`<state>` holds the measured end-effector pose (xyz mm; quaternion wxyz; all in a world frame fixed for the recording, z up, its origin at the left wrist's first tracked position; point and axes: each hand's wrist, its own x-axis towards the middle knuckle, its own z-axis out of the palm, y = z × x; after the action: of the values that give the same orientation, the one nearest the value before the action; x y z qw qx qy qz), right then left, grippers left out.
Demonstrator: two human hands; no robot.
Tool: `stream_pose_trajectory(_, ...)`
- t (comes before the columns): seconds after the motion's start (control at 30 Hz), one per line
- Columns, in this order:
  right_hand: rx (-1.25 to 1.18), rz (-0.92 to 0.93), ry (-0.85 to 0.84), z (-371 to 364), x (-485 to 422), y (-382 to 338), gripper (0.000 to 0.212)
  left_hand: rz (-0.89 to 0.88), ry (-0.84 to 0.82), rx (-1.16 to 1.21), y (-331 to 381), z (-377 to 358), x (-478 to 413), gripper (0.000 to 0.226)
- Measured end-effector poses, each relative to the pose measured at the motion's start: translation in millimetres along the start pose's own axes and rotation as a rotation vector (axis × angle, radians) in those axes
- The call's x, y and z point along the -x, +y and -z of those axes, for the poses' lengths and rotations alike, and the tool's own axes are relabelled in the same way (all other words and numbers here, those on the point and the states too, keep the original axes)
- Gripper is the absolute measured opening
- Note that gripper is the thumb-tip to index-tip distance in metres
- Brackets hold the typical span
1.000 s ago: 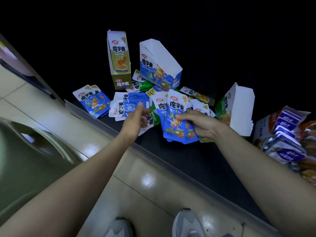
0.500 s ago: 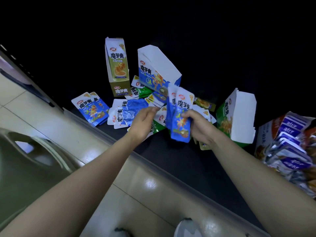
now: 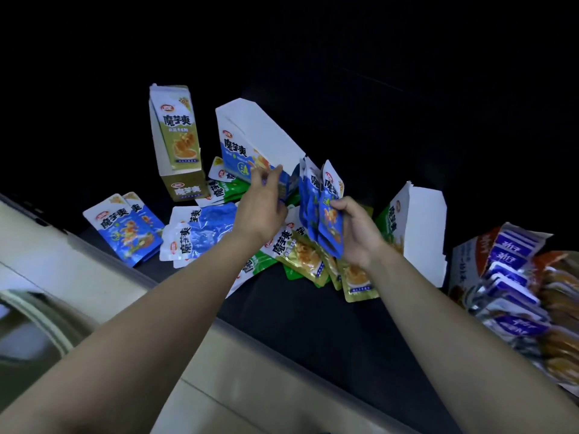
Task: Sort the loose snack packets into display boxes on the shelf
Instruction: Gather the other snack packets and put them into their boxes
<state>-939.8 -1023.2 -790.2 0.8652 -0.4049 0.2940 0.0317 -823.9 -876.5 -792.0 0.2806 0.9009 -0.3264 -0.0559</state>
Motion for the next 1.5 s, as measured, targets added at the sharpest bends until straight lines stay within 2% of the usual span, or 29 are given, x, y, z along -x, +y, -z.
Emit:
stream_pose_trajectory(0.1, -0.015, 0.012, -0.004, -4.8, -0.4, -2.2, 0.027, -0.064, 0.005, -0.073, -0.8, 0.2, -2.1, 0.074)
stream_pose_trajectory(0.17, -0.036, 0.024, 0.014, -8.4, 0.1, -3.3, 0.025, 0.002, -0.047, -0.100, 0.6, 1.5, -9.0, 0.075)
stream_pose_trajectory(0.23, -0.040, 0.024, 0.028, -9.2, 1.1, -4.2, 0.021, 0.066, -0.067, -0.090, 2.7, 1.4, -14.7, 0.067)
stream_pose_trajectory(0.37, -0.037, -0.009, 0.048, -8.0, 5.9, -7.5, 0.018, 0.041, -0.009, -0.007, 3.4, 0.1, -15.7, 0.032)
stream_pose_trajectory(0.57, 0.003, 0.007, 0.029, -15.0, 14.6, -9.4, 0.035, -0.045, 0.115, -0.012, -1.2, 18.5, 5.8, 0.025)
stream_pose_trajectory(0.7, 0.108, 0.108, 0.016, -25.6, 27.0, -11.3, 0.016, -0.108, 0.141, -0.085, -10.8, 39.4, 29.7, 0.027)
stream_pose_trajectory(0.87, 0.249, 0.244, 0.029, -43.2, 39.2, -15.0, 0.043, -0.206, 0.060, -0.131, -17.0, 48.5, 61.8, 0.017)
stream_pose_trajectory(1.07, 0.370, 0.461, 0.103, -70.1, 42.3, -14.7, 0.055, -0.293, 0.002, -0.046, -28.8, 53.1, 91.9, 0.012)
stream_pose_trajectory(1.27, 0.498, 0.604, 0.285, -78.8, 29.6, 8.1, 0.057, -0.264, -0.012, -0.014, -35.2, 57.4, 106.1, 0.012)
stream_pose_trajectory(1.5, 0.650, 0.748, 0.288, -93.6, 27.4, 21.1, 0.051, -0.210, -0.039, 0.005, -40.9, 50.6, 110.5, 0.012)
